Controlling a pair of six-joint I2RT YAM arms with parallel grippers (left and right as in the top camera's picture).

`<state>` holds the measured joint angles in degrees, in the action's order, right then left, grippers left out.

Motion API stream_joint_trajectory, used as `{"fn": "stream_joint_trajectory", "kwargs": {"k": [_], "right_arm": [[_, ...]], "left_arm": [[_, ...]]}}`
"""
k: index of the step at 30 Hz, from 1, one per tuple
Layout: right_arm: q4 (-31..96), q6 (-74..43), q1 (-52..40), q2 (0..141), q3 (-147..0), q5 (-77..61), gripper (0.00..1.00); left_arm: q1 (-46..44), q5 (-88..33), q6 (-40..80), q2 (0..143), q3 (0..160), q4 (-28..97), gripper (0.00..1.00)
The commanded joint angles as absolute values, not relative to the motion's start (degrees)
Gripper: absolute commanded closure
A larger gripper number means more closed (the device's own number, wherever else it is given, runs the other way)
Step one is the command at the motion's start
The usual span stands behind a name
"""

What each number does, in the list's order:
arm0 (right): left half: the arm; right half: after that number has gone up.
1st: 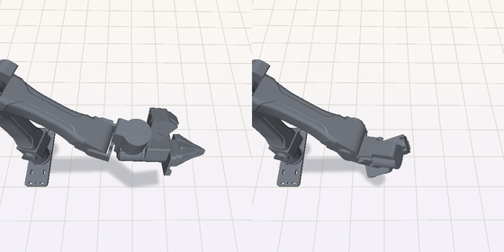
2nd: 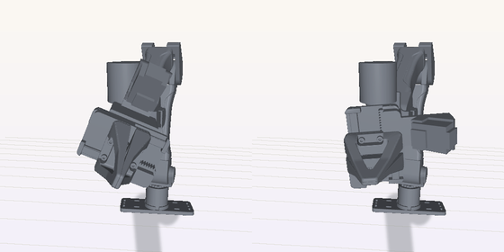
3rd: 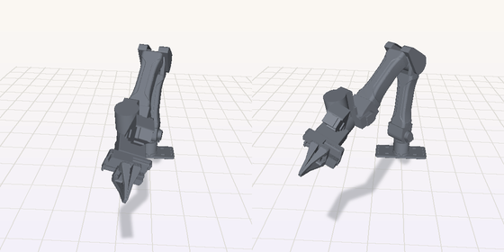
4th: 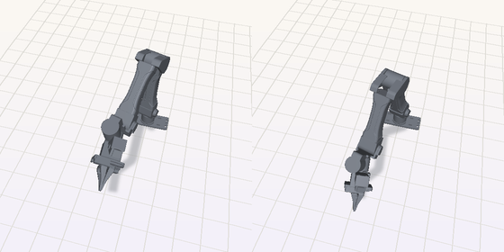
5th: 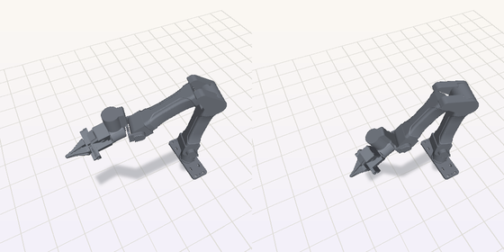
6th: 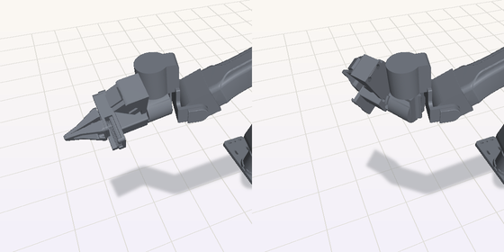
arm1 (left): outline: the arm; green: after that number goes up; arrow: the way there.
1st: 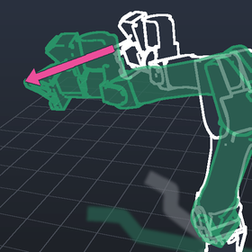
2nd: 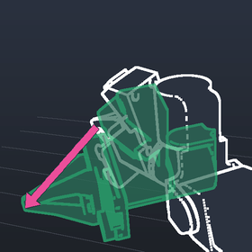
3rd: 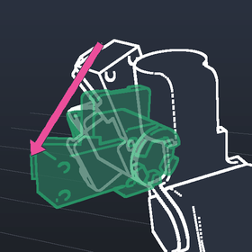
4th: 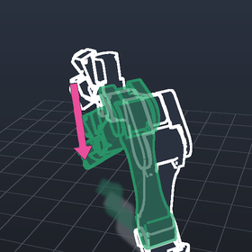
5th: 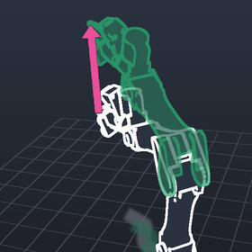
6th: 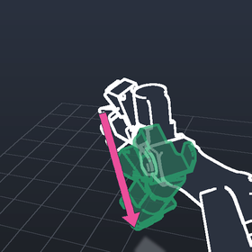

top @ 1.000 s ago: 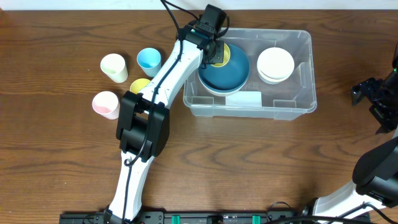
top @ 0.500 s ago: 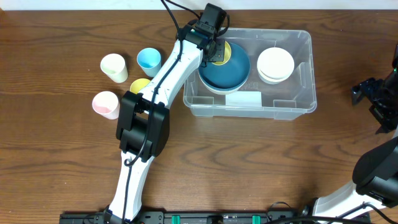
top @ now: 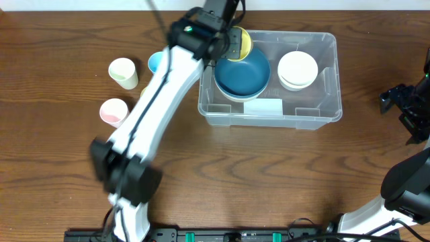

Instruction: Pack container

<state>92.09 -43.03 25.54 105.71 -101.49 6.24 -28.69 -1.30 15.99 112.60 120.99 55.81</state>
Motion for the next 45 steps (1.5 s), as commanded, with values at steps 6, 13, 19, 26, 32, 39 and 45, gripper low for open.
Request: {"fn": "stream_joint_trajectory", "kwargs": {"k": [6, 13, 19, 26, 32, 39, 45], "right_arm": [[92.12, -43.70, 25.58, 105.45, -101.43, 6.87, 0.01], [92.12, -43.70, 25.61, 105.45, -101.43, 6.87, 0.01], [92.12, -43.70, 25.58, 105.45, -101.43, 6.87, 0.01], [92.12, -43.70, 25.61, 105.45, -101.43, 6.87, 0.01], [92.12, -43.70, 25.61, 105.45, -101.43, 6.87, 0.01], [92.12, -43.70, 25.61, 105.45, -101.43, 6.87, 0.01], [92.12, -43.70, 25.58, 105.45, -101.43, 6.85, 0.01]], "left_arm": [[-29.34, -0.75, 16.34, 101.58, 122.58, 74.30, 0.94], [-29.34, -0.78, 16.32, 105.62, 121.10, 76.03, 0.94], [-29.34, -0.80, 16.34, 111.18, 121.08, 76.16, 0.94], [-29.32, -0.78, 16.36, 116.92, 121.08, 77.17, 0.94], [-29.32, -0.78, 16.36, 119.74, 121.05, 78.61, 0.94], [-28.71, -0.45, 16.34, 120.62, 119.63, 78.15, 0.94], [-27.07, -0.38, 16.36, 120.62, 118.10, 77.30, 0.94]]}}
